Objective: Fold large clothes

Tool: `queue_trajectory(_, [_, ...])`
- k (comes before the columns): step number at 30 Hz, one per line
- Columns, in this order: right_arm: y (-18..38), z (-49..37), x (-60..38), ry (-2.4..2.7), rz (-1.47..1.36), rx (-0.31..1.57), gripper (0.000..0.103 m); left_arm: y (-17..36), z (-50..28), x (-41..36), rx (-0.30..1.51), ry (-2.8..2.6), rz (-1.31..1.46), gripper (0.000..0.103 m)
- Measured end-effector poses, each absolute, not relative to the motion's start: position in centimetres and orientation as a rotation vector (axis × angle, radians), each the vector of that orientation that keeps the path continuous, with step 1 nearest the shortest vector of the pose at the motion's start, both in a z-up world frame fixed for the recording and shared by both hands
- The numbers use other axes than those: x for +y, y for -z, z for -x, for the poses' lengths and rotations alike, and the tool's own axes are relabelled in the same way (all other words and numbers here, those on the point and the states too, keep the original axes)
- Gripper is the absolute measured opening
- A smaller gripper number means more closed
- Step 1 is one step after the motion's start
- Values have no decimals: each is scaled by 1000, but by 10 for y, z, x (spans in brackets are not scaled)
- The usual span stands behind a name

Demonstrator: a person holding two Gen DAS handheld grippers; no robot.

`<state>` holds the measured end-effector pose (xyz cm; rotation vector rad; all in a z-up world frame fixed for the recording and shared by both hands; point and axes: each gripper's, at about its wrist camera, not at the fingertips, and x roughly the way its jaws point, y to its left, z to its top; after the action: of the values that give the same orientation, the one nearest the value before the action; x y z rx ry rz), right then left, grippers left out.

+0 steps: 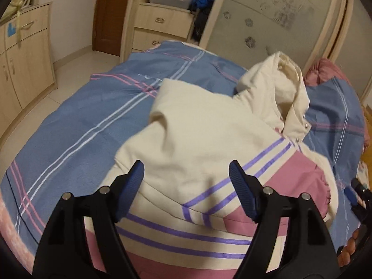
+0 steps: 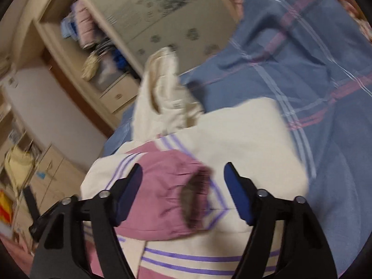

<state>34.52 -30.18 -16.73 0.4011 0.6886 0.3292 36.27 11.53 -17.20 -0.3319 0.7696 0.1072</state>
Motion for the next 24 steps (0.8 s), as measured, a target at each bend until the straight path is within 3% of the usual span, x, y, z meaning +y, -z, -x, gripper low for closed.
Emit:
queue_trajectory(5, [200,-371,-232,-392,-177,849,63,221,-377,140,867,-201,397,78])
queue_trajectory(7, [229,-393,-231,-322,-137,945,54,237,-376,156,867,-142,475,77])
queue_trajectory(9, [242,-404,-247,-292,-227,1000,30,233,-371,150,853,-145,409,77])
queue_trajectory(10, [237,-404,-256,-298,-301,1003,30,232,-369,145,844,-166,366,77])
queue_trajectory(13, [199,-394,-249,-335,-343,910,36,237,-360,141,786,-171,345,77])
queue_trajectory(17, [150,-394,-174,-572,-183,817,73,240,-350,154,715,-121,439,77])
queue_trajectory(19, [136,-405,-126,-626,-54,807,78,242,-346,154,695,-111,447,77])
queue_trajectory(21, [128,-422,-70,-651,86,798,90,242,-345,152,689,-110,441,77])
queue_trajectory(24, [136,-459,-9,-690,155,894,91,245,-344,151,677,-106,444,77])
